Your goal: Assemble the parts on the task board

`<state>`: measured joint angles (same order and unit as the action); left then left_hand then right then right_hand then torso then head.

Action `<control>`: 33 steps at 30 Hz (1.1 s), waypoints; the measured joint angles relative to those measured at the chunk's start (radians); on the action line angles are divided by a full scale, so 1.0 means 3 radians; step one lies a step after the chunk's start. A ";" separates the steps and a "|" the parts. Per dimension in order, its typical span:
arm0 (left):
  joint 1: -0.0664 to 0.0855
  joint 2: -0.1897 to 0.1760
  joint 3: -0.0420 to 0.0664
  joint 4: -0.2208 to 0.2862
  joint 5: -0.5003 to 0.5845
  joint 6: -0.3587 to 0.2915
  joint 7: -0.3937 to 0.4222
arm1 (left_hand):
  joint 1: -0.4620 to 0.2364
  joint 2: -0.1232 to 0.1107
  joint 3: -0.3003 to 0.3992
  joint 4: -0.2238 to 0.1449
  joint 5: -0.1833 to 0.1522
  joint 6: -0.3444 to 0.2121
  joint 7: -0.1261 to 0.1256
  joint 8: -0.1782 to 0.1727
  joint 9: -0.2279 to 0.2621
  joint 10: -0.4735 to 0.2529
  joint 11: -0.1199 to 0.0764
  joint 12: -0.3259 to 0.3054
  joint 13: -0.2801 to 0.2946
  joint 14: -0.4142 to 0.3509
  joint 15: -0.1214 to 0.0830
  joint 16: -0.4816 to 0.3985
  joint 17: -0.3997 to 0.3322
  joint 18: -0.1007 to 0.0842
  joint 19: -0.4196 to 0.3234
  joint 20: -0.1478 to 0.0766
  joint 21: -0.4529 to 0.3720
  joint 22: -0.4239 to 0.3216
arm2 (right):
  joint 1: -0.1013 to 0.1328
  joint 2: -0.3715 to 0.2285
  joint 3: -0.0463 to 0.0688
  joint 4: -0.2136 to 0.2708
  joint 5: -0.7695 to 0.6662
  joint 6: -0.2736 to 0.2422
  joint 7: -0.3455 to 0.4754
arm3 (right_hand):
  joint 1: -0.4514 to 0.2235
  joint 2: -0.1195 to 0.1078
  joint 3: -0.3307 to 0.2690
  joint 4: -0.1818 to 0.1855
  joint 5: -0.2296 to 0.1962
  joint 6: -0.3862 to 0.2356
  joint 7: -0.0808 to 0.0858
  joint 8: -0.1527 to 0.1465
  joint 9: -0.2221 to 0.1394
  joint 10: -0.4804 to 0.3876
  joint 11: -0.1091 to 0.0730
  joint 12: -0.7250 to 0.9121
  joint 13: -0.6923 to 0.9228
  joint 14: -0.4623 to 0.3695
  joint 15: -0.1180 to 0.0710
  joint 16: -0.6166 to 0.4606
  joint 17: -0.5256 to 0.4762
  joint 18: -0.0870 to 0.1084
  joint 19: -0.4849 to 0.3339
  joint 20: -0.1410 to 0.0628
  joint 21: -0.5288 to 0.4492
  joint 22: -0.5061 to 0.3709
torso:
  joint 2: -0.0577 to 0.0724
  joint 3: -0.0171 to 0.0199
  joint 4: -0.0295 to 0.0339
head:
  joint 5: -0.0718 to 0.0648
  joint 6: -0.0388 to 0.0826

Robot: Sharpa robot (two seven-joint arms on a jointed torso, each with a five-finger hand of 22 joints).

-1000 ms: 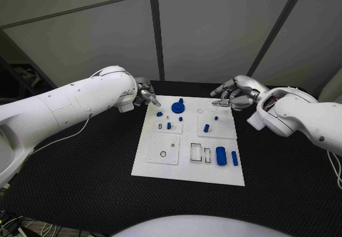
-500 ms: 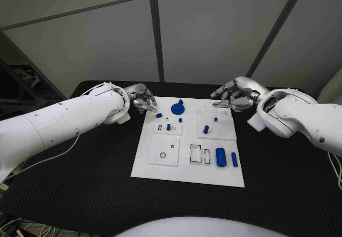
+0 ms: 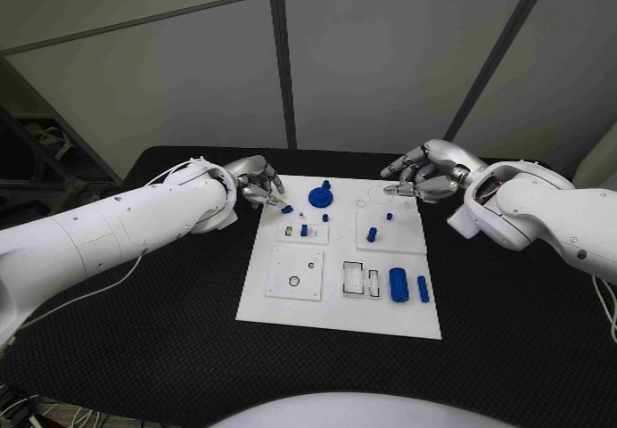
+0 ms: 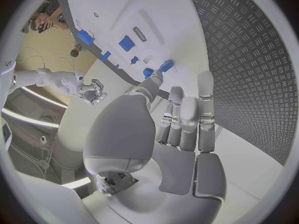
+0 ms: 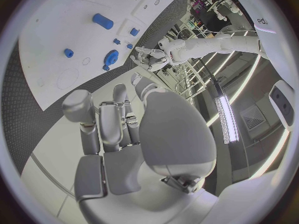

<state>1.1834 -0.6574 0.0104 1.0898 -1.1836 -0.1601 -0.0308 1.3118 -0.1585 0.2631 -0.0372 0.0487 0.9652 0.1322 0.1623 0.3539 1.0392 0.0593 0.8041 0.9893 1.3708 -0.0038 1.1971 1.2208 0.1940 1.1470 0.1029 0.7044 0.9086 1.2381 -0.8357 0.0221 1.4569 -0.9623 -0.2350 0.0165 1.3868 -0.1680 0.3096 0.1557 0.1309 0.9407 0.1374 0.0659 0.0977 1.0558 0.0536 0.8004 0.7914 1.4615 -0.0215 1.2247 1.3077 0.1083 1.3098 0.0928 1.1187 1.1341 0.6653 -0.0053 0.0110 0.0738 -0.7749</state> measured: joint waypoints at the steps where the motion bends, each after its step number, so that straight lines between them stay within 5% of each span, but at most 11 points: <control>1: -0.0004 0.0004 0.0000 -0.0003 -0.0012 0.0008 -0.0001 | 0.0011 -0.0011 -0.0012 0.0012 0.0000 0.0014 0.0014 -0.0007 -0.0022 0.0029 0.0004 0.0083 0.0057 0.0020 -0.0005 0.0053 0.0042 0.0000 0.0025 -0.0003 0.0057 0.0049 | 0.0000 0.0000 0.0000 0.0000 0.0000 0.0000 0.0000 | 0.0000 0.0000 0.0000 0.0000 0.0000 0.0000 0.0000 0.0000 0.0000 0.0000 0.0000 0.0000 0.0000 0.0000 0.0000 0.0000 0.0000 0.0000 0.0000 0.0000 0.0000 0.0000 | 0.0000 0.0000 0.0000 | -0.0001 -0.0001; 11: -0.0043 0.0056 0.0000 -0.0026 -0.0093 0.0143 -0.0038 | 0.0050 0.0029 -0.0073 0.0073 0.0000 0.0167 -0.0014 -0.0040 -0.0160 0.0144 -0.0011 0.0529 0.0352 0.0113 -0.0018 0.0362 0.0270 -0.0001 0.0149 -0.0009 0.0424 0.0367 | 0.0000 0.0001 0.0000 0.0000 -0.0004 0.0000 -0.0001 | 0.0000 0.0000 0.0000 0.0000 0.0000 0.0000 0.0000 0.0000 0.0000 0.0000 0.0000 0.0000 0.0000 0.0000 0.0000 0.0000 0.0000 0.0000 0.0000 0.0000 0.0000 0.0000 | 0.0000 0.0001 0.0000 | -0.0012 -0.0006; 33: -0.0044 0.0139 0.0010 -0.0111 -0.0158 0.0256 -0.0147 | 0.0234 0.0213 0.0008 0.0068 0.0000 0.0364 -0.0067 -0.0045 -0.0266 0.0184 -0.0042 0.0675 0.0416 0.0149 -0.0053 0.0486 0.0291 -0.0001 0.0204 -0.0040 0.0625 0.0565 | 0.0000 0.0001 0.0000 0.0004 -0.0008 -0.0001 -0.0003 | 0.0000 0.0000 0.0000 0.0000 0.0000 0.0000 0.0000 0.0000 0.0000 0.0000 0.0000 0.0000 0.0000 0.0000 0.0000 0.0000 -0.0001 0.0000 0.0000 0.0000 0.0000 0.0006 | -0.0001 0.0002 0.0000 | -0.0026 -0.0016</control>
<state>1.1703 -0.6158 0.0133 1.0565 -1.2309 -0.0834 -0.0748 1.3821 -0.0946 0.2655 -0.0169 0.0488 1.0745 0.1122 0.1488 0.2743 1.0945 0.0467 1.0064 1.1143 1.4154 -0.0198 1.3429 1.3080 0.1936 1.2081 0.0911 0.8919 1.0782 1.2380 -0.8354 0.0221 1.4580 -0.9646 -0.2353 0.0155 1.3868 -0.1680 0.3096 0.1557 0.1308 0.9407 0.1374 0.0659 0.0977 1.0558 0.0535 0.8004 0.7915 1.4615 -0.0215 1.2247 1.3075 0.1084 1.3098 0.0928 1.1187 1.1359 0.6651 -0.0048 0.0109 0.0661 -0.7795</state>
